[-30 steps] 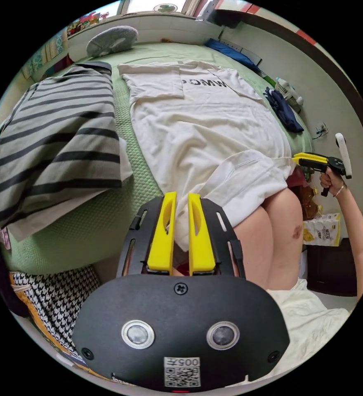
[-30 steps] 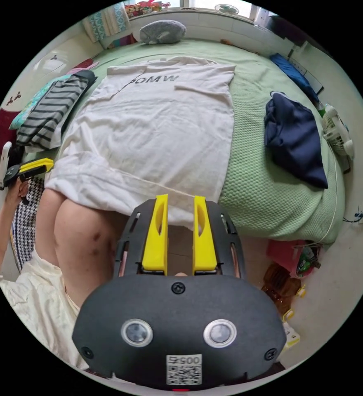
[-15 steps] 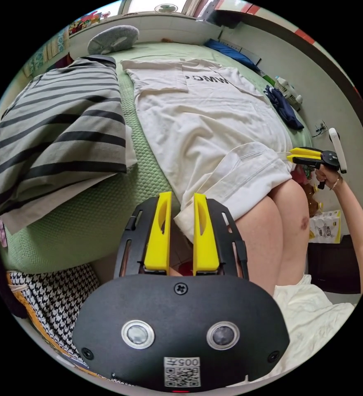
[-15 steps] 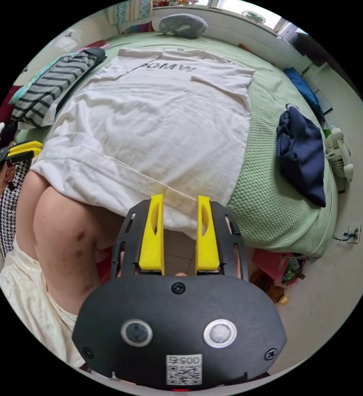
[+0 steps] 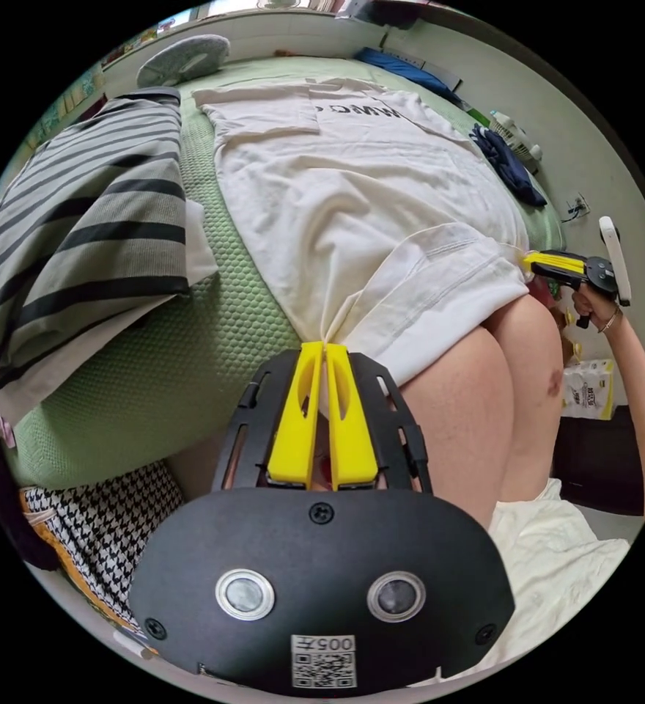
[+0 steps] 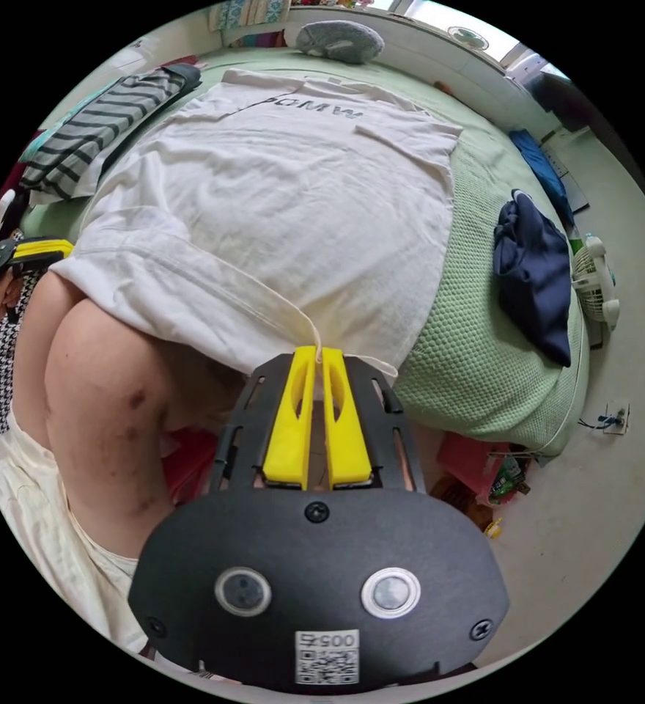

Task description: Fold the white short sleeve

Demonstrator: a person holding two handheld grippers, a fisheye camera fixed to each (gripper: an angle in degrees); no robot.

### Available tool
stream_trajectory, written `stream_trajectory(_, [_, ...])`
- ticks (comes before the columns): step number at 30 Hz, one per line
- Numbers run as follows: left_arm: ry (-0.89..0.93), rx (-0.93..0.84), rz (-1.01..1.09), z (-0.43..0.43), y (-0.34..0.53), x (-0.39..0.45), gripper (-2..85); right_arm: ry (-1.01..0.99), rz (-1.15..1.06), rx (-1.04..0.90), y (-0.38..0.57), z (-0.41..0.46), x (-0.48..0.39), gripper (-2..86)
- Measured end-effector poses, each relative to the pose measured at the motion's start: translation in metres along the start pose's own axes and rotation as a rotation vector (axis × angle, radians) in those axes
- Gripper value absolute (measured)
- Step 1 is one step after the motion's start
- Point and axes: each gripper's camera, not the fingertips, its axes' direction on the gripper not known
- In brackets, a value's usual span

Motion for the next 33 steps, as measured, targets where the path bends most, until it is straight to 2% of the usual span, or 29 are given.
stream_trajectory(9, [0.050,0.102,0.011,-0.059,0.026,0.000,0.2,-0.012,0.022,0.101,0.046,-0.064,0.014,-1.6])
stream_trajectory(20, [0.069,0.264,0.084,-0.131,0.052,0.017,-0.1,-0.107,0.128,0.336,0.129,-0.149,0.039,-1.6])
stream_trajectory(24, [0.036,0.260,0.083,-0.128,0.058,0.016,-0.2,-0.137,0.144,0.355,0.152,-0.151,0.041,-1.7])
stream_trajectory(28, [0.099,0.207,0.048,-0.106,0.061,0.009,-0.3,-0.164,0.174,0.312,0.165,-0.128,0.045,-1.6])
stream_trajectory(33, [0.088,0.162,0.028,-0.083,0.055,0.010,-0.3,-0.178,0.190,0.235,0.163,-0.096,0.051,-1.6])
